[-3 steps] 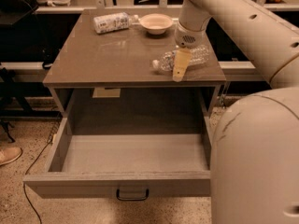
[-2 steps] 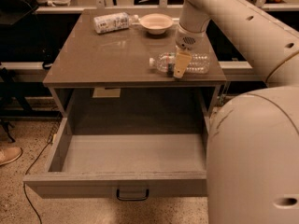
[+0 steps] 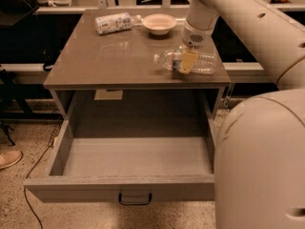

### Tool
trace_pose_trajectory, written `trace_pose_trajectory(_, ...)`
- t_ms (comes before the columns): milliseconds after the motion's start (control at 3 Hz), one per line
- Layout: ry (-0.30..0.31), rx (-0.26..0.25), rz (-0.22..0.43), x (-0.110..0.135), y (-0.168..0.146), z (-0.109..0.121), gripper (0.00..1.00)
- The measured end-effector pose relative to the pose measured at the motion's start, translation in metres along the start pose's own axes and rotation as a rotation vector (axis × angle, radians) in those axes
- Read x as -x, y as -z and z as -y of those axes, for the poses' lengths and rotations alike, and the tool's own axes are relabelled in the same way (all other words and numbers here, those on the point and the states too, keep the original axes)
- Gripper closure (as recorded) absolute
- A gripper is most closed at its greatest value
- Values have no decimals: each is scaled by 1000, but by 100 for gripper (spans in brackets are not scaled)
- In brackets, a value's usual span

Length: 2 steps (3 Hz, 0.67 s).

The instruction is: Place water bottle into top drawer

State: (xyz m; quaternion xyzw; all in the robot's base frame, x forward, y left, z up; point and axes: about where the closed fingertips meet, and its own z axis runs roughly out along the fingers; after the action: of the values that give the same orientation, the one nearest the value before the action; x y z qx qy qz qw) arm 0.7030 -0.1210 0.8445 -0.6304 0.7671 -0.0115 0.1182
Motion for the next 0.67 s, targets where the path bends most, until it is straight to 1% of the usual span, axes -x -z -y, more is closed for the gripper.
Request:
trace_pose_trajectory(333, 40, -5, 57, 0, 31, -21, 100)
trace_pose_trajectory(667, 20, 35, 129, -6, 58, -66, 100)
